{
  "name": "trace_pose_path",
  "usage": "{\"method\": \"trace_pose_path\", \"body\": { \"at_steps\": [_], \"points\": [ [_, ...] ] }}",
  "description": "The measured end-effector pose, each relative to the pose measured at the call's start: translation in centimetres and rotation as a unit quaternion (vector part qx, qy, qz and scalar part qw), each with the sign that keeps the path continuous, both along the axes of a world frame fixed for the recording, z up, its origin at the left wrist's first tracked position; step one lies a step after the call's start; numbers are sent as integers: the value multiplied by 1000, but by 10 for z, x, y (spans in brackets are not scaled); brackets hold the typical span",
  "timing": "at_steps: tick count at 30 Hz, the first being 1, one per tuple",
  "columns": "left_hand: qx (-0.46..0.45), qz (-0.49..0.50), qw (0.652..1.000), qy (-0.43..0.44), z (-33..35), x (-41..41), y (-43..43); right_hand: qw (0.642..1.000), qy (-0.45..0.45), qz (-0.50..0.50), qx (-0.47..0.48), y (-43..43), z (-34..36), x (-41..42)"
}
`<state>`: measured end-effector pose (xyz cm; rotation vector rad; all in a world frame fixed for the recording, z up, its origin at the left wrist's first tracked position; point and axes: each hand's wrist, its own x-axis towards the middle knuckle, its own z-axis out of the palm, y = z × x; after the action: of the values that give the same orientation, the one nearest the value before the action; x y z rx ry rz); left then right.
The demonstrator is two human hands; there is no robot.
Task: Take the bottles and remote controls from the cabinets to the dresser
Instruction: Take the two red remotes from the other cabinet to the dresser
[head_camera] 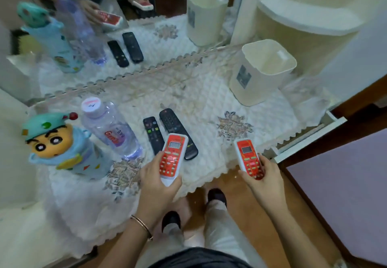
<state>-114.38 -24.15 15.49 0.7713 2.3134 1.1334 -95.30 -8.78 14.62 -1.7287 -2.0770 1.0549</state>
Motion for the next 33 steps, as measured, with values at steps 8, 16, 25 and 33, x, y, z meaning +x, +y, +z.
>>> {"method": "trace_pose_path", "body": {
  "at_steps": [8, 16, 25, 33],
  "points": [
    [-14, 105, 994, -23, -10, 19, 98, 988, 7, 151, -43, 120, -18, -32],
    [-64, 224, 972, -23, -13, 25, 164, 965, -35, 261, -14, 180, -24, -94],
    [-192, 167, 965, 69, -34, 5, 195, 958, -107, 264, 24, 182, -30, -135],
    [-251, 128, 957, 68, -45, -4, 199, 953, -141, 265, 28, 173, -31, -141]
  ]
}}
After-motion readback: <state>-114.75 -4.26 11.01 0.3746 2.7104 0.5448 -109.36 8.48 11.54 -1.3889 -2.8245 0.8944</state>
